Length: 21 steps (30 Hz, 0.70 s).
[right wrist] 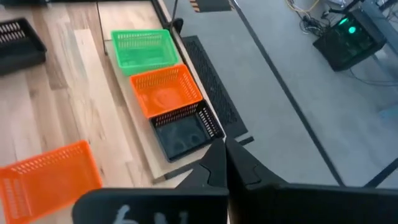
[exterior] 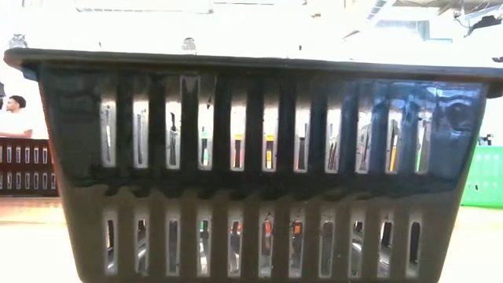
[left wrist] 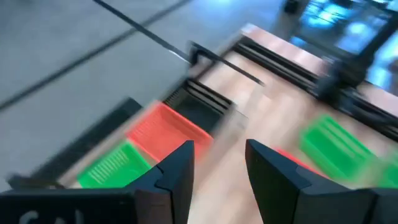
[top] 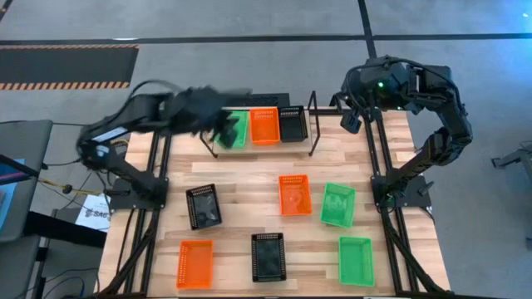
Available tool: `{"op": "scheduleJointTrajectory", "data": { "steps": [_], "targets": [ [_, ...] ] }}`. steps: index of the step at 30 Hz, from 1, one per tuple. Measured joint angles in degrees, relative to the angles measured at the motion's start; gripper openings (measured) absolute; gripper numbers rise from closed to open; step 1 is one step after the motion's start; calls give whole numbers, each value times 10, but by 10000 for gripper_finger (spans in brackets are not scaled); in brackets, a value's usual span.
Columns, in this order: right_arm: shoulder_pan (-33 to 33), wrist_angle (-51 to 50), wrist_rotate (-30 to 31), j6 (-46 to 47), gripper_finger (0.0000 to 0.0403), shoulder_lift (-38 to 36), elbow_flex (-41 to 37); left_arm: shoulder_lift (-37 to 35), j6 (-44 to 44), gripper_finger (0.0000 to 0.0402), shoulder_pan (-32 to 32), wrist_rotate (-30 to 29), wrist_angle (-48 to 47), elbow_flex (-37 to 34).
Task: Stack baskets on shelf by color
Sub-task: Stack the top orange bin on top of the orange bin on the shelf
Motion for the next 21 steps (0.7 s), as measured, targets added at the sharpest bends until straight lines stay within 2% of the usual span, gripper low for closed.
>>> {"op": "scheduleJointTrajectory", "data": {
  "steps": [3,8,9,14,18,21],
  "targets": [
    [7,0,0,12,2,0,0,-18,-94,133,-71,-17,-52,0],
    [31,0,0,50,1,0,0,-12,-285,133,-159,-99,-214,-11],
    [39,1,0,57,1,0,0,-11,-320,133,-169,-106,-219,-24],
    [95,1,0,107,1,3,-11,-16,-383,132,-212,-127,-192,-109],
    [150,0,-1,154,1,-10,-69,-14,-478,132,-223,-130,-213,-189],
    [186,0,-1,208,1,-29,-130,-16,-519,132,-224,-111,-209,-243]
  ]
}}
